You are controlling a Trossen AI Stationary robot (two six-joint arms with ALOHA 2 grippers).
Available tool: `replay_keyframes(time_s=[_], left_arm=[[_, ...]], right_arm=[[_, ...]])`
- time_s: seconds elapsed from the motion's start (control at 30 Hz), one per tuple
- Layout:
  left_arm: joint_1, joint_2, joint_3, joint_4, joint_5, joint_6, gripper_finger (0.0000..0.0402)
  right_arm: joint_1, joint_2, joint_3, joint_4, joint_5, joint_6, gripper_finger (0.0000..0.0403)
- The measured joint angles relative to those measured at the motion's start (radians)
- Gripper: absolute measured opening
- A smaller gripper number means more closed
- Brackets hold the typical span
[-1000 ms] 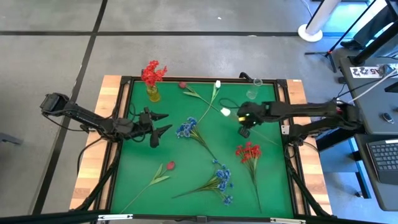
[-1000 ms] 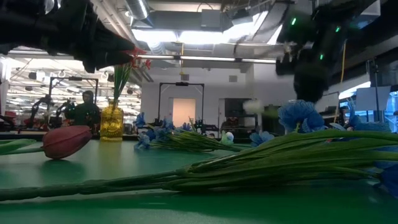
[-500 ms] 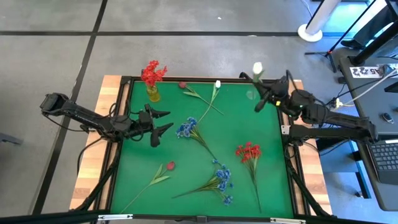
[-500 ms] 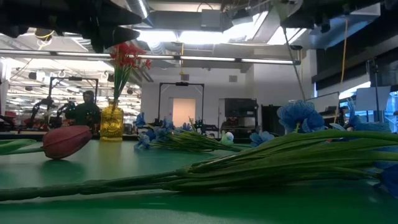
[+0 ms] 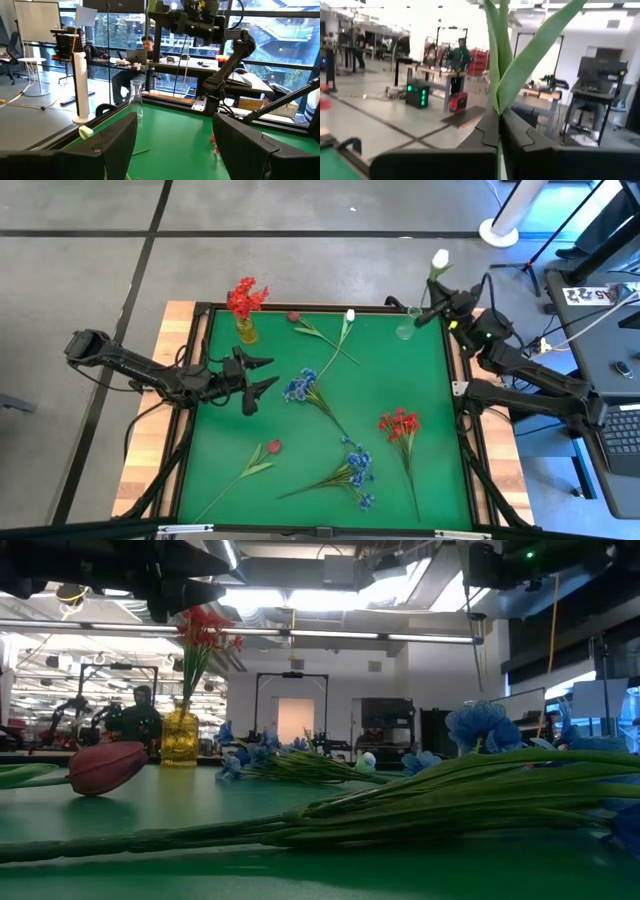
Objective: Sort flowers into vase by color
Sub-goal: Put the right white flower into the transparent vase
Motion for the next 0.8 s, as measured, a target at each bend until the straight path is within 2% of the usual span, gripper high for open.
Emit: replay_keyframes(time_s=[0.17,0.4,0.6,0.7,0.8], left_arm=[[0.0,0.0,0.0,0.002,0.0,0.013,0.0255],[0.0,0.0,0.0,0.005,0.0,0.012,0.0255],[0.0,0.0,0.0,0.004,0.0,0.012,0.0255],[0.0,0.0,0.0,-0.005,-0.001,-0.013,0.0255],[0.0,0.0,0.0,-0.013,-0.001,-0.024,0.0255]], right_arm=[[-0.13,0.071,0.0,0.067,-0.107,0.013,0.0],[-0.259,0.253,0.0,0.067,-0.246,0.107,0.0],[-0.295,0.347,0.0,0.068,-0.236,0.124,0.0012],[-0.301,0.348,0.001,0.057,-0.229,0.123,0.0036],[-0.299,0.338,0.02,-0.052,-0.229,0.104,0.0075]])
